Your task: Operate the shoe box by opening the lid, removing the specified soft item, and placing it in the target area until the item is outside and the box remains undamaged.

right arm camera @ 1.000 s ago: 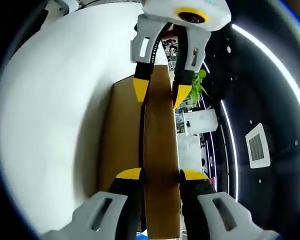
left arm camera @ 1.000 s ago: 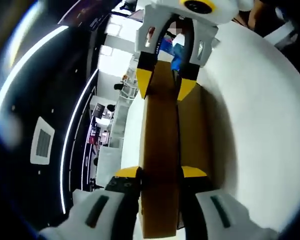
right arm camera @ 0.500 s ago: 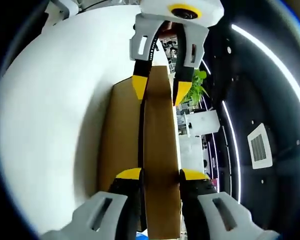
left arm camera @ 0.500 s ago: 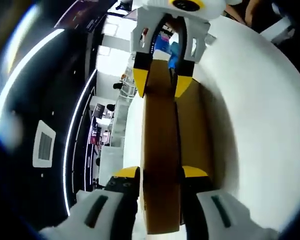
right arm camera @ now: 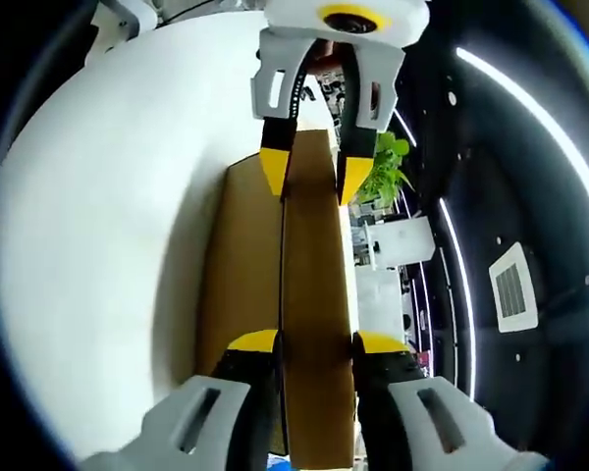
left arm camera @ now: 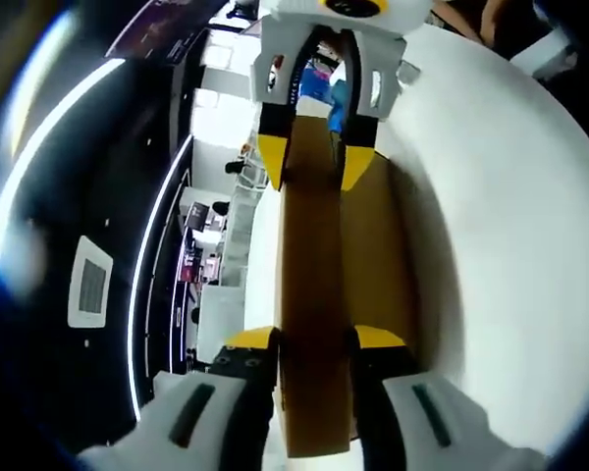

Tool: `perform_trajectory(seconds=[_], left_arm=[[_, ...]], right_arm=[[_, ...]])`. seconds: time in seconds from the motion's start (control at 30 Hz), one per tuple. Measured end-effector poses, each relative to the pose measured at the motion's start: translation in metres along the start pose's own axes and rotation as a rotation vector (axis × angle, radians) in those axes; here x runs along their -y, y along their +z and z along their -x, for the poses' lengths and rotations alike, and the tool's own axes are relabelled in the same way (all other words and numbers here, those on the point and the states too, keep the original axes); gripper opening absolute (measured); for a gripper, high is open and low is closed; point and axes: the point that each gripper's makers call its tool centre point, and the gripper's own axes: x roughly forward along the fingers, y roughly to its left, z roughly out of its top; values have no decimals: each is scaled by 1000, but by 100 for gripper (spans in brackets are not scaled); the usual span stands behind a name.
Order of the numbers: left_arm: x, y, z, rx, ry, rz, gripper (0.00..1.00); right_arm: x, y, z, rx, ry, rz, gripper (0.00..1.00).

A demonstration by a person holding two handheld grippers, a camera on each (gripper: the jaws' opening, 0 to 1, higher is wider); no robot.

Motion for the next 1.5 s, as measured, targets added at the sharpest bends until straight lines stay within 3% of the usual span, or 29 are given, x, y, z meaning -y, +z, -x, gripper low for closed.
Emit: perform_trajectory(seconds=[0.27,0.43,0.6,1.5], left_arm=[[1,1,2,-1,16,-13,29],[5,-1,1,-4,3,-21,29],[6,-1,0,-9,9,-17,29],[22,-2,-1,-4,61,-30,29]], right_arm=[[0,2,3,5,-10,17,28],[-5,4,4,22,52,-35,28],[-9,2,2,11,34,14,28],[-24,1,3,-1,-19,44,28]])
